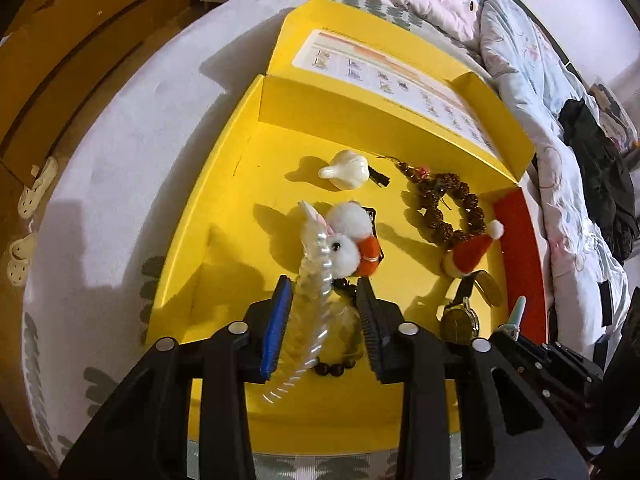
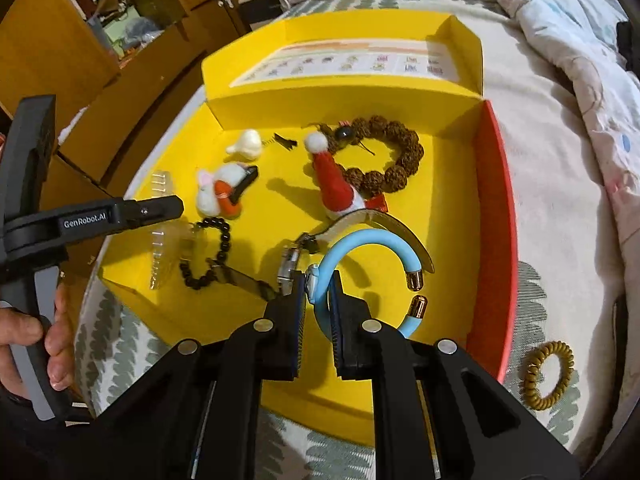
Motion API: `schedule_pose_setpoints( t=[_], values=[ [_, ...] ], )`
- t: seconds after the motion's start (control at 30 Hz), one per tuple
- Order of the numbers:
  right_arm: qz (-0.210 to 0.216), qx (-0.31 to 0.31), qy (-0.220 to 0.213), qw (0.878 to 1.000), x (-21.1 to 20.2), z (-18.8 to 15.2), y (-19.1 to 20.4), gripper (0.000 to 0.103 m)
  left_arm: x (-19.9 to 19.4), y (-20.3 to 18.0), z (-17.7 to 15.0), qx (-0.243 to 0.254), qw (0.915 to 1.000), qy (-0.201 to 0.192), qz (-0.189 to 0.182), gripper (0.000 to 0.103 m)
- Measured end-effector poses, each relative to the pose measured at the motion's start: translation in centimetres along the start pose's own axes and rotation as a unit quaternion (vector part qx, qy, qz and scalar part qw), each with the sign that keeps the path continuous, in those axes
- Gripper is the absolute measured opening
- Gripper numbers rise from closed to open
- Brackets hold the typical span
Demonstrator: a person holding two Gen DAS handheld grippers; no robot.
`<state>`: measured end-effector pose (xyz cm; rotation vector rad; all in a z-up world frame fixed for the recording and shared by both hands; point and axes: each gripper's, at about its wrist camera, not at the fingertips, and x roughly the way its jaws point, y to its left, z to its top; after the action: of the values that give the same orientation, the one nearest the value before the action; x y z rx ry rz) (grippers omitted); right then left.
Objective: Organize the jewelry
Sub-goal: 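Carry the bangle and pearl claw into the yellow box and open both tools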
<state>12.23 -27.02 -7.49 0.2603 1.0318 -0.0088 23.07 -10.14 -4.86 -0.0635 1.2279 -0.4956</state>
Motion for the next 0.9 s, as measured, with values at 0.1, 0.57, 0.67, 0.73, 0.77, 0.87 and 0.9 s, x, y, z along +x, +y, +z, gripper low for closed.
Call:
schedule_pose_setpoints(
  t=[0.1,0.57,0.67,0.73,0.77,0.87,0.9],
  values=[
    [-0.005,0.002,0.008,1.0,0.9,-0.1,-0.2,0.012,0.7,0.1,0.2,-0.003,1.0,0.005,0.0,0.032],
    [-0.016,-0.013,0.02,1.0,2.8,-0.5,0.0,0.02,0.4,0.7,-0.1,-0.006,0.9999,0.009,0.005,0.032],
    [-0.018,-0.016,0.014,1.0,2.4,-0.5,0.1,0.021,-0.5,0.3,-0.4,-0.002,1.0,-0.002,0.005,0.037],
    [-0.015,-0.016,0.008,1.0,2.0,-0.4,0.0,0.022,-1.1,0.1,-0.7,0.003,0.9999,-0.009,0.008,0.04],
    [-0.014,-0.017,0.006,1.0,1.8,-0.4,0.1,0.022,-1.6,0.0,-0.9,0.006,0.9998,-0.015,0.011,0.046],
    [-0.01,-0.023,-0.005,1.0,0.6,-0.3,0.3,0.022,-3.0,-0.2,-1.4,0.006,0.9993,-0.034,0.013,0.051],
    [-0.01,-0.025,-0.009,1.0,0.2,-0.4,0.4,0.023,-3.4,-0.3,-1.7,0.007,0.9992,-0.038,0.012,0.051]
  ],
)
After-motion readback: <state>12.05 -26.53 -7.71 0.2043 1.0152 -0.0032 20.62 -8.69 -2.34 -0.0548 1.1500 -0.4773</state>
